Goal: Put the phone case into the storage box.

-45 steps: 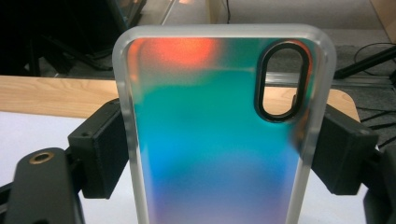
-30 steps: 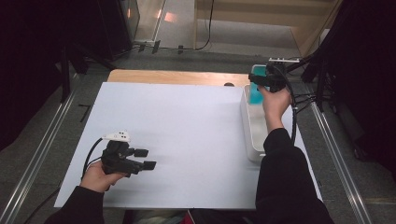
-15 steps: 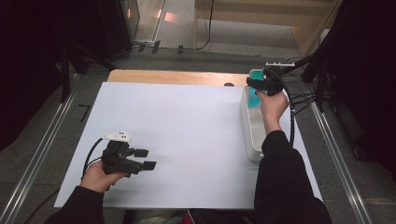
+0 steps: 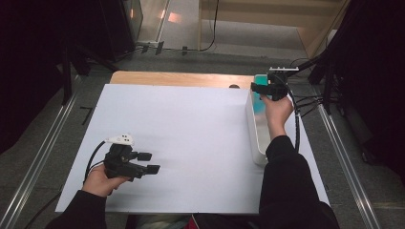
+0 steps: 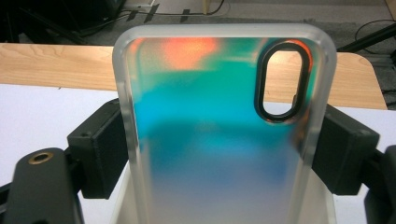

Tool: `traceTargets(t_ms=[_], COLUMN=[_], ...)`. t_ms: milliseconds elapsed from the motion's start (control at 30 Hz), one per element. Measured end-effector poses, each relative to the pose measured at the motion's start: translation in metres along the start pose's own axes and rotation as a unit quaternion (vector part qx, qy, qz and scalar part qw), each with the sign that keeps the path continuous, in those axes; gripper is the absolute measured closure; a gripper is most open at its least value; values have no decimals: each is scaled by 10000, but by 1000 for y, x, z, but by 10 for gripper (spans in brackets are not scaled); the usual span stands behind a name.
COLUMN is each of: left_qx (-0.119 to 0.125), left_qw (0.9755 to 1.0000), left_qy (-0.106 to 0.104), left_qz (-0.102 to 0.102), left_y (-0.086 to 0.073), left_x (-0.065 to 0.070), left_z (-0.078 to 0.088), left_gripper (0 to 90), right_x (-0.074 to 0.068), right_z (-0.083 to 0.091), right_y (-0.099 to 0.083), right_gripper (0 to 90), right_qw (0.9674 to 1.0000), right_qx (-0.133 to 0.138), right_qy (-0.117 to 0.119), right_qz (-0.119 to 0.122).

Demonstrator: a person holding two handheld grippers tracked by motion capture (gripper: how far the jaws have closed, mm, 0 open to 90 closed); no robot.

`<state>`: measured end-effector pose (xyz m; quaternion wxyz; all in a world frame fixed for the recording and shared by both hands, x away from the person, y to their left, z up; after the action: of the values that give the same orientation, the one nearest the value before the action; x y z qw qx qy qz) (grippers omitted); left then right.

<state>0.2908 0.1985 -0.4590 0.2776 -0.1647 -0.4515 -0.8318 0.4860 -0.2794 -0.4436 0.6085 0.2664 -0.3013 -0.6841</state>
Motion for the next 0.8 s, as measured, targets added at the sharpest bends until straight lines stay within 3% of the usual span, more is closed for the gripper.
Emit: traceTargets(t_ms=[267, 333, 467, 800], left_qx=[4, -17, 3, 8], left_qw=[10000, 10000, 10000, 10000], left_qy=[-1, 16, 14, 7], left_qz=[-16, -5, -10, -18], left_y=[0, 0, 0, 0], left_x=[0, 0, 0, -1], left_z=[0, 0, 0, 0], left_gripper=[300, 300, 300, 300], right_x=[-1, -2, 0, 4], right_z=[-3, -5, -6, -2], right_y=[-2, -3, -3, 1], right_gripper=[146, 122, 8, 7], right_qw=[9999, 9997, 9998, 9998], right_qx=[-145, -211, -170, -67], right_qy=[62, -83, 32, 151], right_qz=[23, 89, 102, 79])
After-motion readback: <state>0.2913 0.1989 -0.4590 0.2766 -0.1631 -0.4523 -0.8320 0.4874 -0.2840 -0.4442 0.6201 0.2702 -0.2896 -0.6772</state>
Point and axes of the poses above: each handheld gripper's, and its own axes: z roughly backward along the jaws, y roughly out of its top, x roughly to its right, the point moved 2 cm from there along -z, roughly forward along the jaws, and after that the axes turned 13 degrees about -y, right-handed, at the moved point
